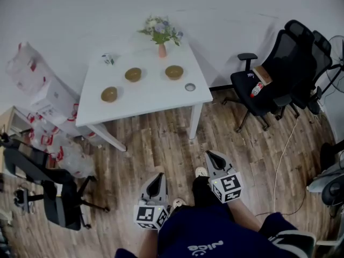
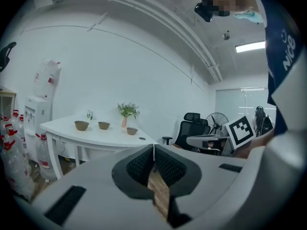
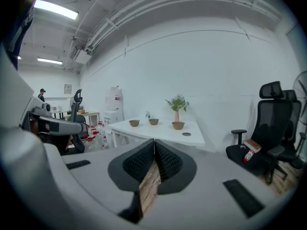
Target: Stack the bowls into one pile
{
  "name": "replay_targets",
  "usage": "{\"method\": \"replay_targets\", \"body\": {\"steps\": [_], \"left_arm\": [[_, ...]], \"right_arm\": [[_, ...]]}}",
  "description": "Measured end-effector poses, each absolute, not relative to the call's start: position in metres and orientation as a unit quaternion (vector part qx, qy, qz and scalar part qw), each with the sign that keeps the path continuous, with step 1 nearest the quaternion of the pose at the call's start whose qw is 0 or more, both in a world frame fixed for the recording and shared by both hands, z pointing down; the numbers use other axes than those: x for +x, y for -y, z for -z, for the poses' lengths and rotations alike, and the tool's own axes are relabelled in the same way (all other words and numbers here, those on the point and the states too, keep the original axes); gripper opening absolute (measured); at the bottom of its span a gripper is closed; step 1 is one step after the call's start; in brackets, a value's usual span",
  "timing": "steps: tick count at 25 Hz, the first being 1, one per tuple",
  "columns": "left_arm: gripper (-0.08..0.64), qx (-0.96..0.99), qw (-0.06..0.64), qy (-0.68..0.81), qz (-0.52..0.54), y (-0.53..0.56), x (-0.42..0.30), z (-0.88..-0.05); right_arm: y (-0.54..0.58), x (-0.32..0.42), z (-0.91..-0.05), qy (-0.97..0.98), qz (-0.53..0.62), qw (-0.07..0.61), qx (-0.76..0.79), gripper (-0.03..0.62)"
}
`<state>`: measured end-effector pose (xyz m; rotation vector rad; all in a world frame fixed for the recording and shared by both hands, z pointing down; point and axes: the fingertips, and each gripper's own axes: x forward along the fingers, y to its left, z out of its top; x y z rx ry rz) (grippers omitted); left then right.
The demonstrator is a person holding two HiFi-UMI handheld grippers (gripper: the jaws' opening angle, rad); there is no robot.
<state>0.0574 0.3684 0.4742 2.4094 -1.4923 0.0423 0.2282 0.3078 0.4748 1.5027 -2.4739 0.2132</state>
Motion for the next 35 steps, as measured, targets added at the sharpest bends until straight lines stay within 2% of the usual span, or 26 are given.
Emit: {"method": "replay_targets", "body": {"steps": [18,35], "left_arm": [[0.025,0.791,0.134,0.597,0.014,-0.181,0.075,-0.46],[0.025,0.766,0.156,0.623,0.02,-0.086,0.106,-0.478]], "right_arm": [[-0.089,0.236,-0.469,0.886,-0.049,0.128,0.444,0.023],[-0.003,0.279,-0.499,0.888,-0.086,0.15,0.427,0.023]]}}
